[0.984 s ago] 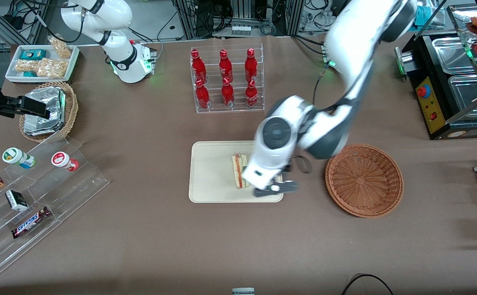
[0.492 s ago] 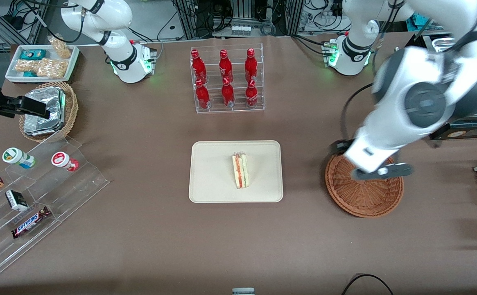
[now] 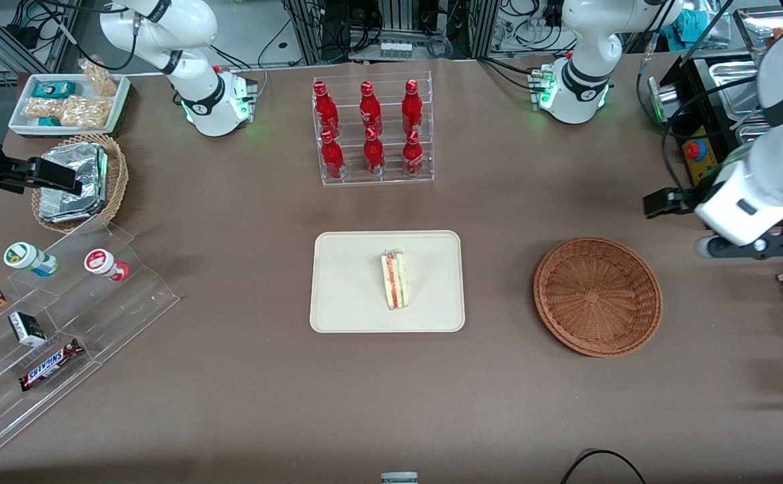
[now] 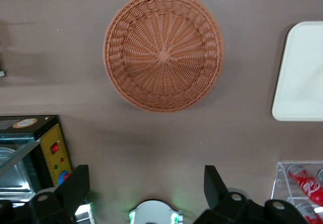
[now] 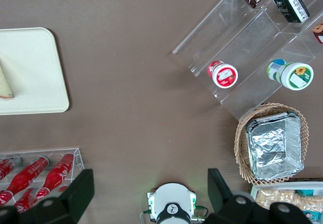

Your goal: Place sandwich from basket to tray

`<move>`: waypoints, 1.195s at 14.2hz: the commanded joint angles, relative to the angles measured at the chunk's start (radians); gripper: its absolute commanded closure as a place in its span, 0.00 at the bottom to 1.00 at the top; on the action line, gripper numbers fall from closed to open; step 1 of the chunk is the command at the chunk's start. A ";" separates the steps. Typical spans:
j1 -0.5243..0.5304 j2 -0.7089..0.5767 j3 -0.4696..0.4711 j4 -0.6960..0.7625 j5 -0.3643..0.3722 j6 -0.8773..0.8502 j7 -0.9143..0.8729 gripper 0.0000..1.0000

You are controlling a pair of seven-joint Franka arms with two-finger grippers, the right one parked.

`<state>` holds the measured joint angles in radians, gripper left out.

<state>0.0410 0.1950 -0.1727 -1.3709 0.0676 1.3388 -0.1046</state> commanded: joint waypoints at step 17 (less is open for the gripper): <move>0.007 -0.135 -0.018 -0.025 0.003 -0.090 0.019 0.00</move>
<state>0.0502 0.0765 -0.1871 -1.4076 0.0686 1.2465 -0.0855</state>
